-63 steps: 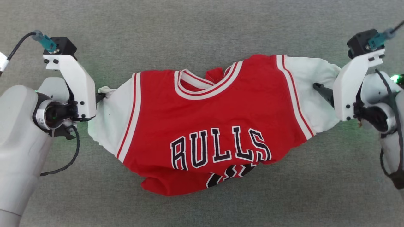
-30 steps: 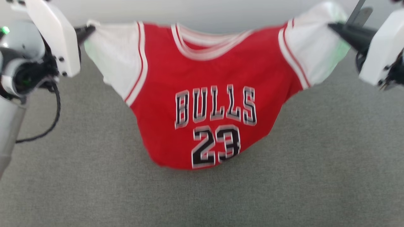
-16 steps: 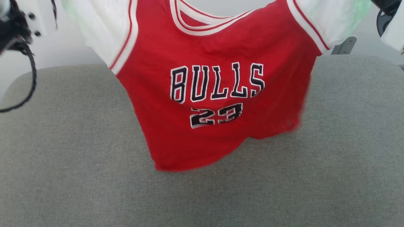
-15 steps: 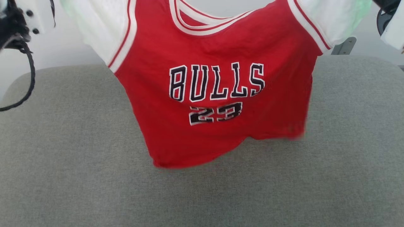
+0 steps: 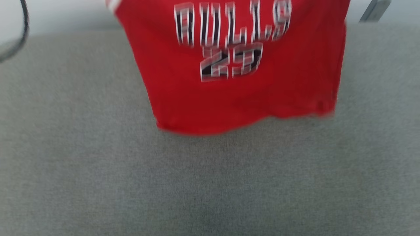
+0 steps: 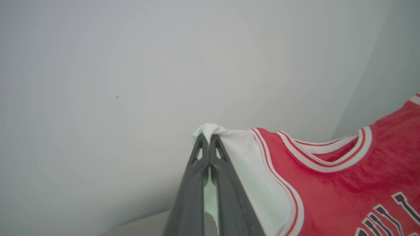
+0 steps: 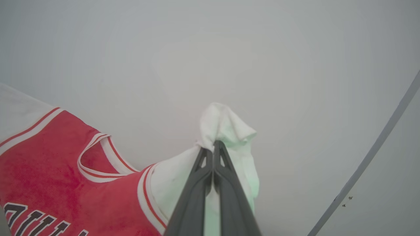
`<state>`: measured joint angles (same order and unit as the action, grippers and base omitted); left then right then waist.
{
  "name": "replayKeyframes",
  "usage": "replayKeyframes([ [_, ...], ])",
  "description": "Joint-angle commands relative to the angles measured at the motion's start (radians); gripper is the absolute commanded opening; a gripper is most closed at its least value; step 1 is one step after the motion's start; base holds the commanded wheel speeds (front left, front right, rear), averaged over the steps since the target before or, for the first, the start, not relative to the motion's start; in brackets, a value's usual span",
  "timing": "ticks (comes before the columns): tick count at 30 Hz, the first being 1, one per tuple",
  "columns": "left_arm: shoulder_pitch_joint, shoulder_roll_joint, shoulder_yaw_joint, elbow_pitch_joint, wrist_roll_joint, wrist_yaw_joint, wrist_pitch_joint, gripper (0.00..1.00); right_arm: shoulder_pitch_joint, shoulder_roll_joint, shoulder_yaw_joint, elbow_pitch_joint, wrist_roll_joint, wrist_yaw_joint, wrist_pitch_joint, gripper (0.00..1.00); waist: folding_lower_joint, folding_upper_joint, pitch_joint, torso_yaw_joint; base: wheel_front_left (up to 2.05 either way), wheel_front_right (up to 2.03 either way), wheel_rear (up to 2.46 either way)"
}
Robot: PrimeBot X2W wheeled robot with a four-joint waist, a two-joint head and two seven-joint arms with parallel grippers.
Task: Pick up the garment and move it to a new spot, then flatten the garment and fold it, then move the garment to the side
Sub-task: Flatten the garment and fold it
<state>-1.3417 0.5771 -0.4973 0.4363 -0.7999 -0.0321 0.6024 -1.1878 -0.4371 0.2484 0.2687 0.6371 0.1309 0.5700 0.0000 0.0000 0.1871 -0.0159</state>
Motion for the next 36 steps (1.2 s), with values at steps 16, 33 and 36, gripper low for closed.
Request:
replayKeyframes([
  [16, -0.349, -0.106, -0.030, 0.300, 0.247, -0.082, -0.766, 0.00, -0.346, 0.104, 0.038, 0.436, -0.387, 0.000, -0.730, 0.00, 0.0000, 0.0000, 0.247, 0.039, 0.00, 0.00, 0.00],
  [33, 0.151, -0.034, -0.201, 0.297, 0.002, -0.098, -0.543, 0.00, 0.073, 0.023, 0.327, 0.364, 0.053, -0.001, -0.388, 0.00, 0.0000, 0.0000, 0.165, 0.051, 0.00, 0.00, 0.00],
  [36, 0.287, 0.013, -0.196, 0.181, -0.118, -0.091, -0.403, 0.00, 0.195, -0.044, 0.357, 0.240, 0.152, -0.001, -0.273, 0.00, 0.0000, 0.0000, 0.134, 0.048, 0.00, 0.00, 0.00],
])
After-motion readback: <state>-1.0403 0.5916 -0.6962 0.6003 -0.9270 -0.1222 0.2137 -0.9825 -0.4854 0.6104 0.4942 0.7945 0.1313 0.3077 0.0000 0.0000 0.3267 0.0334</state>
